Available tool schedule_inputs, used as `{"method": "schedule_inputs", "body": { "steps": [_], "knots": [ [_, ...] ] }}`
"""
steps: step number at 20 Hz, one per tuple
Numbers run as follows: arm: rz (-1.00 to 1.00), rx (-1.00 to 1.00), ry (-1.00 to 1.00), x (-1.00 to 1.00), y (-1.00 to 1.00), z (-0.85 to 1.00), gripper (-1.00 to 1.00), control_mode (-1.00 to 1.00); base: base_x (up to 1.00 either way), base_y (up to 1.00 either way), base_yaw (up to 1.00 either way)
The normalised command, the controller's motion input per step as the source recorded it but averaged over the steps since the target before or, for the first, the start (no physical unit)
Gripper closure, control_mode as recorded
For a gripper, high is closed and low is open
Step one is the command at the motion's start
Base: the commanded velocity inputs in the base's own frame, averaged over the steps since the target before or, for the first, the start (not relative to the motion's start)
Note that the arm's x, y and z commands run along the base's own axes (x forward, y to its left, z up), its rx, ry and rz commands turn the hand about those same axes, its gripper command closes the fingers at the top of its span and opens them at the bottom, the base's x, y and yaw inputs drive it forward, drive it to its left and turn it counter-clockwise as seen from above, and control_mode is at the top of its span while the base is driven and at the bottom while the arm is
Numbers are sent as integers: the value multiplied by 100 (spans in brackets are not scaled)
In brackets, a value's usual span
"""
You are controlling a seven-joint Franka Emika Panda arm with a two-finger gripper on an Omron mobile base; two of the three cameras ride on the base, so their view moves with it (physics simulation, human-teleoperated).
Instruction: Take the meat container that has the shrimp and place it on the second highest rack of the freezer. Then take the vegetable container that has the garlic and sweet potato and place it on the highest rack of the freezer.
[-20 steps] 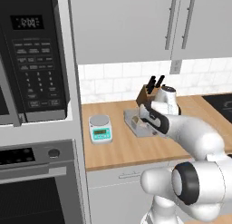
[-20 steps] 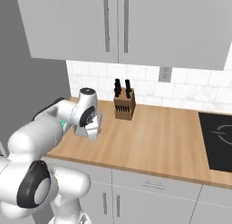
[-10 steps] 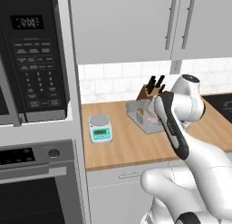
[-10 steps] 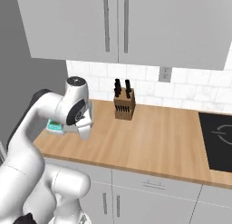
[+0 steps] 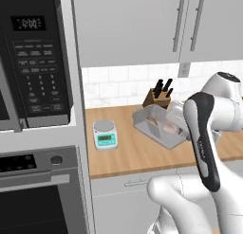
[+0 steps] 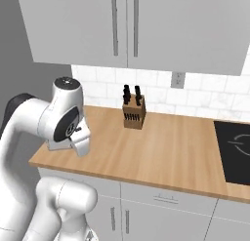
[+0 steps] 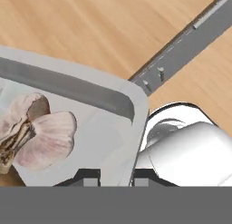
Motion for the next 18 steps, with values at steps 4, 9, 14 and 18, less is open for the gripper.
{"method": "schedule_inputs", "body": {
  "steps": [4,9,14,18],
  "knots": [
    [50,0,0,-4,-1,16,100,-100,0,0,0],
    [38,-5,0,-30,0,14,100,-100,0,0,0],
    [11,-11,-3,-62,0,3,100,-100,0,0,0],
    [0,-1,-1,-25,0,0,100,100,-75,0,0]
  ]
}}
